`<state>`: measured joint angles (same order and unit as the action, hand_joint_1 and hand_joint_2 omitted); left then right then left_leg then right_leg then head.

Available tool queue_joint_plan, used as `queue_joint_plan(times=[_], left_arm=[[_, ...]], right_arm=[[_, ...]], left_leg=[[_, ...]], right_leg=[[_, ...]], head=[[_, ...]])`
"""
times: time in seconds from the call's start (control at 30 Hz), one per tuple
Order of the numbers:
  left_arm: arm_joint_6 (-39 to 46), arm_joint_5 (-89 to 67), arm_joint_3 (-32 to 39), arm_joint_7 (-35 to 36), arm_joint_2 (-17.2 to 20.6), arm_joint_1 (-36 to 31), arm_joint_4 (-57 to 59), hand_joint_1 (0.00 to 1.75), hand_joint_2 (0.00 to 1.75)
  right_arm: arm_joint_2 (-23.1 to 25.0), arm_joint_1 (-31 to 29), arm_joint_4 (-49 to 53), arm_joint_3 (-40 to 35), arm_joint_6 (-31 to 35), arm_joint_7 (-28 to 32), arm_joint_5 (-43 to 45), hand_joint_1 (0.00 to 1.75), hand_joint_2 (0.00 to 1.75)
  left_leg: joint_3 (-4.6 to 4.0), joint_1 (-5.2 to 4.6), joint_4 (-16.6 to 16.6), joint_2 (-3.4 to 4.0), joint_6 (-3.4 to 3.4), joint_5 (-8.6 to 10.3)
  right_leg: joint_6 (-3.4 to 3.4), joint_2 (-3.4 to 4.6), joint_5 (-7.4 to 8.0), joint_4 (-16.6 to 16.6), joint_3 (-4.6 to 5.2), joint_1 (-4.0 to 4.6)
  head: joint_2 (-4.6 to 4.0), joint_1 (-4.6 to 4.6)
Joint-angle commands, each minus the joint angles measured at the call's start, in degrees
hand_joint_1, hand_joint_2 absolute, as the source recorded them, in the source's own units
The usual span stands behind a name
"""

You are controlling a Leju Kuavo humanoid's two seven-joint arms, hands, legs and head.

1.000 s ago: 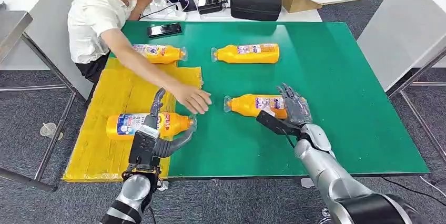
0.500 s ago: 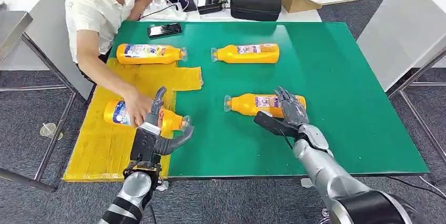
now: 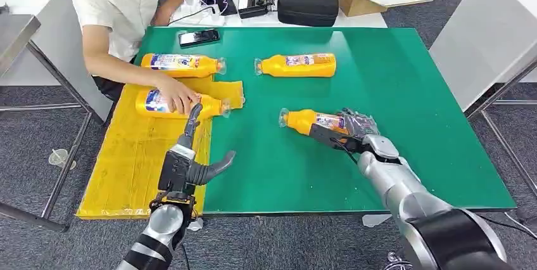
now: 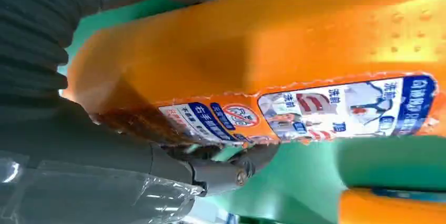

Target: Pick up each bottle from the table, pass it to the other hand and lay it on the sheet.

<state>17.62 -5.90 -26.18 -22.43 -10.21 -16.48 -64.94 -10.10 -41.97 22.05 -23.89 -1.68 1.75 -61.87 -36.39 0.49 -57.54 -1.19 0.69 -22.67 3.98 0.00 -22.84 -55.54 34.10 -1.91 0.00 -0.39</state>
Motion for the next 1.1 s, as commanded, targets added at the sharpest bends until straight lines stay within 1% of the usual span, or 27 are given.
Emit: queue_joint_plan(times=[0.03, 0.07, 0.13, 0.17, 0.27, 0.33, 0.43, 0.5, 0.53, 0.6, 0.63, 0.67, 0.7, 0.73, 0.83, 0.87, 0.9, 0.93, 0.97, 1.0, 1.03, 1.07, 1.1], left_arm=[[0.02, 0.12, 0.48, -0.06, 0.41, -2.16, 4.12, 0.00, 1.75], [0.02, 0.12, 0.48, -0.06, 0.41, -2.16, 4.12, 0.00, 1.75], [0.02, 0.12, 0.48, -0.06, 0.41, -2.16, 4.12, 0.00, 1.75], [0.02, 0.12, 0.48, -0.06, 0.41, -2.16, 4.12, 0.00, 1.75], [0.02, 0.12, 0.48, -0.06, 0.41, -2.16, 4.12, 0.00, 1.75], [0.02, 0.12, 0.48, -0.06, 0.41, -2.16, 4.12, 0.00, 1.75], [0.02, 0.12, 0.48, -0.06, 0.41, -2.16, 4.12, 0.00, 1.75], [0.02, 0.12, 0.48, -0.06, 0.41, -2.16, 4.12, 0.00, 1.75], [0.05, 0.13, 0.59, -0.15, 0.36, -2.20, 4.06, 0.00, 1.75], [-0.05, 0.22, 0.72, -0.29, 0.46, -2.16, 3.93, 0.00, 1.75], [-0.06, 0.32, 0.81, -0.38, 0.51, -2.15, 3.92, 0.00, 1.75], [0.05, 0.62, 1.17, -0.53, 0.54, -2.09, 3.96, 0.00, 1.75], [0.08, 0.88, 1.44, -0.62, 0.57, -2.06, 4.08, 0.00, 1.75], [-0.20, 1.89, 1.96, -0.98, 0.50, -1.95, 4.44, 0.00, 1.75], [-0.82, 4.01, 2.89, -1.66, 0.41, -1.27, 4.81, 0.00, 1.75], [-0.76, 4.51, 3.01, -1.99, 0.43, -0.97, 4.69, 0.00, 1.75], [-0.93, 5.01, 3.09, -2.08, 0.45, -0.77, 4.56, 0.00, 1.75], [-1.15, 5.97, 3.38, -2.06, 0.36, -0.52, 4.27, 0.00, 1.75], [-9.42, 16.74, 5.76, 1.10, -0.87, 0.59, 3.45, 0.00, 1.75], [-10.99, 19.53, 4.98, 2.28, -0.60, 0.89, 3.13, 0.00, 1.75], [-16.23, 25.54, 3.78, 5.18, -0.06, 1.03, 3.00, 0.00, 1.75], [-16.22, 26.65, 2.60, 5.14, 0.27, 0.84, 3.11, 0.00, 1.75], [-16.09, 27.25, 1.65, 4.96, 0.42, 0.49, 3.29, 0.00, 1.75]], right_arm=[[-0.13, -0.77, -5.58, -3.61, -1.51, -1.19, -0.20, 1.75, 1.75], [-0.13, -0.77, -5.58, -3.61, -1.51, -1.19, -0.20, 1.75, 1.75], [-0.13, -0.77, -5.58, -3.61, -1.51, -1.19, -0.20, 1.75, 1.75], [-0.13, -0.77, -5.58, -3.61, -1.51, -1.19, -0.20, 1.75, 1.75], [-0.13, -0.77, -5.58, -3.61, -1.51, -1.19, -0.20, 1.75, 1.75], [-0.13, -0.77, -5.58, -3.61, -1.51, -1.19, -0.20, 1.75, 1.75], [-0.13, -0.77, -5.58, -3.61, -1.51, -1.19, -0.20, 1.75, 1.75], [-0.13, -0.77, -5.58, -3.61, -1.51, -1.19, -0.20, 1.75, 1.75], [-0.16, -0.80, -5.68, -3.48, -1.66, -1.27, -0.19, 1.75, 1.75], [-0.19, -0.52, -5.64, -2.61, -1.97, -0.45, 0.74, 1.75, 1.75], [-0.19, -0.33, -5.48, -2.05, -1.96, 0.70, 1.45, 1.75, 1.75], [-0.18, 0.19, -5.14, -0.58, -1.80, 3.14, 3.23, 1.75, 1.75], [-0.08, 0.68, -4.87, 0.72, -1.86, 5.28, 4.87, 1.75, 1.75], [0.40, 1.93, -4.22, 6.39, -4.38, 12.38, 11.99, 1.75, 1.75], [1.66, 3.91, -2.03, 10.15, -3.40, 18.98, 17.88, 1.75, 1.75], [2.72, 4.35, -0.88, 11.75, -3.61, 21.47, 20.86, 1.75, 1.75], [3.48, 4.68, 0.36, 12.27, -3.37, 22.86, 22.54, 1.75, 1.75], [4.35, 4.95, 1.82, 12.77, -3.36, 24.40, 24.44, 1.75, 1.75], [7.47, 6.67, 7.37, 14.59, -6.41, 34.68, 30.28, 1.75, 1.75], [9.30, 8.32, 12.46, 13.47, -6.91, 32.50, 31.76, 1.75, 1.75], [11.19, 11.42, 21.32, 10.31, -6.93, 33.36, 33.52, 1.75, 1.75], [11.92, 13.16, 26.38, 7.87, -6.80, 30.94, 35.42, 1.75, 1.75], [12.07, 14.27, 29.68, 5.47, -6.04, 29.35, 36.73, 1.75, 1.75]], left_leg=[[0.14, 0.07, 0.03, -0.03, -0.03, -0.03], [0.12, 0.03, 0.04, -0.02, -0.02, -0.02], [0.25, 0.11, 0.01, 0.05, -0.03, -0.09], [0.13, 0.04, 0.03, 0.00, -0.01, -0.03], [0.15, 0.05, 0.03, -0.01, -0.02, -0.03], [0.27, 0.10, 0.00, 0.04, -0.03, -0.10], [0.16, 0.05, 0.03, -0.01, -0.02, -0.03], [0.30, 0.11, 0.01, 0.05, -0.04, -0.11], [0.15, 0.05, 0.03, -0.01, -0.02, -0.03], [0.22, 0.08, 0.01, 0.01, -0.03, -0.07], [0.15, 0.06, 0.02, -0.02, -0.02, -0.03], [0.24, 0.09, 0.02, -0.01, -0.03, -0.07], [0.19, 0.07, 0.04, -0.03, -0.02, -0.04], [0.19, 0.08, 0.04, -0.03, -0.02, -0.03], [0.33, 0.12, 0.09, -0.02, -0.03, -0.07], [0.20, 0.09, 0.07, 0.04, -0.03, -0.04], [0.33, 0.12, 0.09, 0.16, -0.05, -0.09], [0.29, 0.09, 0.06, 0.21, -0.05, -0.12], [0.42, 0.12, 0.09, 0.40, -0.08, -0.19], [0.35, 0.10, 0.08, 0.50, -0.08, -0.17], [0.44, 0.13, 0.09, 0.61, -0.11, -0.20], [0.36, 0.12, 0.09, 0.62, -0.10, -0.18], [0.44, 0.15, 0.10, 0.83, -0.14, -0.24]], right_leg=[[-0.16, -0.09, -0.04, 0.07, -0.19, 0.09], [-0.12, -0.06, -0.03, 0.05, -0.15, 0.05], [-0.27, -0.06, -0.07, 0.10, -0.32, 0.16], [-0.13, -0.05, -0.03, 0.05, -0.17, 0.07], [-0.13, -0.06, -0.03, 0.06, -0.19, 0.07], [-0.28, -0.08, -0.09, 0.07, -0.34, 0.15], [-0.15, -0.07, -0.04, 0.05, -0.21, 0.08], [-0.32, -0.08, -0.10, 0.09, -0.38, 0.17], [-0.13, -0.06, -0.03, 0.05, -0.19, 0.07], [-0.21, -0.07, -0.06, 0.07, -0.28, 0.12], [-0.13, -0.07, -0.03, 0.06, -0.20, 0.08], [-0.24, -0.11, -0.07, 0.08, -0.31, 0.13], [-0.16, -0.09, -0.04, 0.07, -0.24, 0.09], [-0.16, -0.10, -0.04, 0.09, -0.26, 0.11], [-0.26, -0.12, -0.07, 0.17, -0.42, 0.17], [-0.13, -0.01, -0.01, 0.12, -0.24, 0.11], [-0.20, 0.08, -0.02, 0.16, -0.35, 0.16], [-0.17, 0.15, 0.00, 0.10, -0.28, 0.12], [-0.30, 0.29, 0.00, 0.13, -0.35, 0.18], [-0.22, 0.36, 0.04, 0.10, -0.23, 0.16], [-0.34, 0.42, 0.02, 0.11, -0.28, 0.20], [-0.25, 0.45, 0.05, 0.10, -0.19, 0.20], [-0.38, 0.61, 0.04, 0.08, -0.20, 0.26]], head=[[0.00, 0.00], [0.00, 0.00], [0.00, 0.00], [0.00, 0.00], [0.00, 0.00], [0.00, 0.00], [0.00, 0.00], [0.00, 0.00], [0.00, 0.00], [0.00, 0.00], [0.00, 0.00], [0.00, 0.00], [0.00, 0.00], [0.00, 0.00], [0.00, 0.00], [0.00, 0.02], [0.00, 0.02], [0.00, 0.02], [0.00, 0.02], [0.00, 0.02], [0.00, 0.02], [0.00, 0.02], [0.00, 0.04]])
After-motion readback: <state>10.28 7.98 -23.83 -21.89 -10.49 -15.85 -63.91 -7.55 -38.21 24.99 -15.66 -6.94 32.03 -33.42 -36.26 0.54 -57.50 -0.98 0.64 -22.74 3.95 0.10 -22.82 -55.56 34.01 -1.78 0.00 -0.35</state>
